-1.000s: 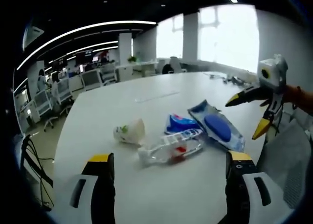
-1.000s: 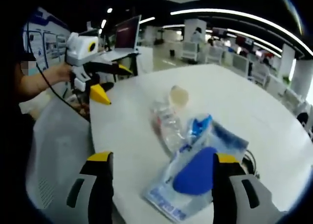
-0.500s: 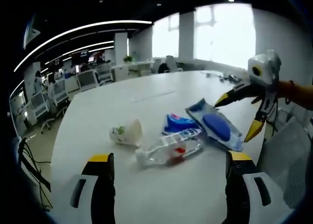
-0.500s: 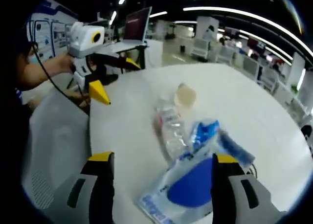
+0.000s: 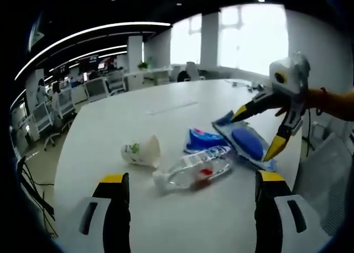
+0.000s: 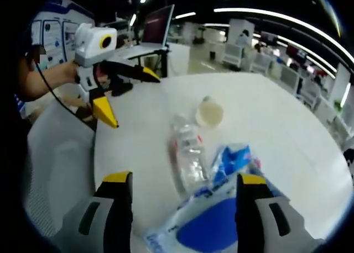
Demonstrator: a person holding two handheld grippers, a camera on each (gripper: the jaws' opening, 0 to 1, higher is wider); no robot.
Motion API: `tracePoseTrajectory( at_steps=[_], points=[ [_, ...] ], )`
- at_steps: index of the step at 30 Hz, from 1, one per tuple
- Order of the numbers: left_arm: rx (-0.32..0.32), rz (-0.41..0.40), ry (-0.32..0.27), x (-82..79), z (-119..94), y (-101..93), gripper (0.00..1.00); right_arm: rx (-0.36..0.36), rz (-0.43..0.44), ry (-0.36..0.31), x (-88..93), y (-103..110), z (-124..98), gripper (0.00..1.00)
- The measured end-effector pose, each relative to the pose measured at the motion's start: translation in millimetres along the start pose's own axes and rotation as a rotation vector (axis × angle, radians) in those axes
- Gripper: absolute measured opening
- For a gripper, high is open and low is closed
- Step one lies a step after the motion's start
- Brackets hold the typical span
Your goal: Arrange the tabletop items into an orderly group along one side of the table until the central work area is clear of visible clutter.
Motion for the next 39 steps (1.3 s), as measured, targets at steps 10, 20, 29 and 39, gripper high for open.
tracePoseTrajectory(
  at_steps=[10, 20, 29, 39],
  points=[
    [0.013, -0.014, 0.015, 4.5, 12.0, 6.1, 0.92, -0.026, -0.029, 0.022, -6.5, -11.4, 19.8, 0.70],
    [0.008, -0.087, 0.011, 9.6, 25.0, 14.7, 0.89, -0.035, -0.044, 0.039, -9.5, -20.1, 38.7, 0.67],
    [0.016, -0.187, 0.016, 19.3, 35.3, 18.0, 0.87, -0.030, -0.036, 0.015, -14.4, -28.9, 53.5, 0.65],
    [0.023, -0.302, 0.016, 27.2, 44.1, 22.6, 0.86, -0.042, -0.050, 0.001, -19.4, -30.9, 70.2, 0.60]
  ],
)
Point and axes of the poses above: the point that each gripper's makers call its tool centre point, and the gripper's own axes: z roughly forward along the fingers, y roughly to its left, x roughly out of its underside, the point moved 7 cm from there along -z, roughly backward along the fingers, and after that the axes turned 14 degrees about -x, right-handed, at the moved point
